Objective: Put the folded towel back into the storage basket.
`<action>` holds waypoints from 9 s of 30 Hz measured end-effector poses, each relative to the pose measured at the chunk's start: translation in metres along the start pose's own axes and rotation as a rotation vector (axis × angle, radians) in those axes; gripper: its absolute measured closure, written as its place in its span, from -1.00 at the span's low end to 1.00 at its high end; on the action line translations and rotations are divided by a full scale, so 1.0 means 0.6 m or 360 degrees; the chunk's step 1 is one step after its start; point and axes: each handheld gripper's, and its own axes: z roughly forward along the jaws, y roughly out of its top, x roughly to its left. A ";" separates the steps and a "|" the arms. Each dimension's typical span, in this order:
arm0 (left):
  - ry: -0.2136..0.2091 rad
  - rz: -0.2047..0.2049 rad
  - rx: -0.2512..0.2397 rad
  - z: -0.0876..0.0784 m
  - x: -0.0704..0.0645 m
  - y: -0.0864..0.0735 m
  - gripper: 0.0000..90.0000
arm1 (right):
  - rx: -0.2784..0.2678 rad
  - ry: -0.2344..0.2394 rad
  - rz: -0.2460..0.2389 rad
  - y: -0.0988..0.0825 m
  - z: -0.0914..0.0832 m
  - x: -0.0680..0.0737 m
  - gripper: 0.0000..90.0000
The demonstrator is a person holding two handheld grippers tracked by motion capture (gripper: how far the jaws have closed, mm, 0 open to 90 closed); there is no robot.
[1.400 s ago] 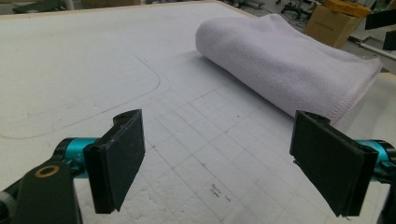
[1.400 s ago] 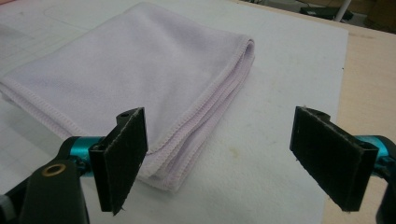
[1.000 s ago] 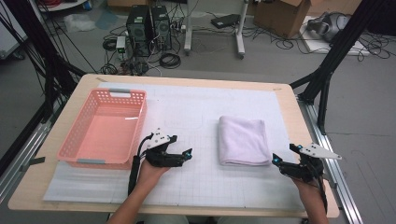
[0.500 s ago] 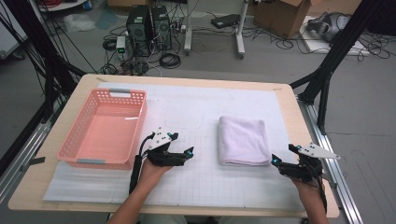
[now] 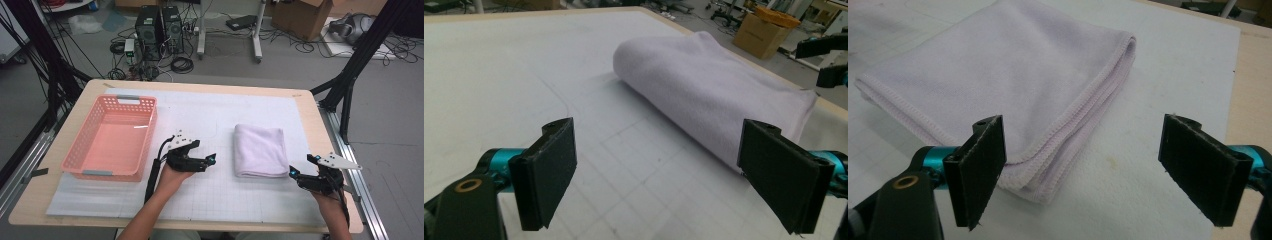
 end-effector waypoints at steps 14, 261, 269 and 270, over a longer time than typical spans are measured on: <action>-0.0114 -0.0084 0.0137 0.092 -0.011 0.035 -0.49 | -0.0014 0.0013 0.0003 0.001 -0.001 -0.002 -0.61; 0.0278 -0.0224 -0.0073 -0.375 0.307 0.023 -0.10 | 0.0042 0.0019 -0.0004 0.008 0.028 0.016 -0.61; 0.0673 -0.0121 -0.0120 -0.403 0.290 0.053 -0.24 | 0.0038 0.0022 -0.0008 0.008 0.027 0.016 -0.61; 0.0716 -0.0106 -0.0143 -0.406 0.285 0.057 -0.24 | 0.0040 0.0022 -0.0007 0.008 0.027 0.016 -0.61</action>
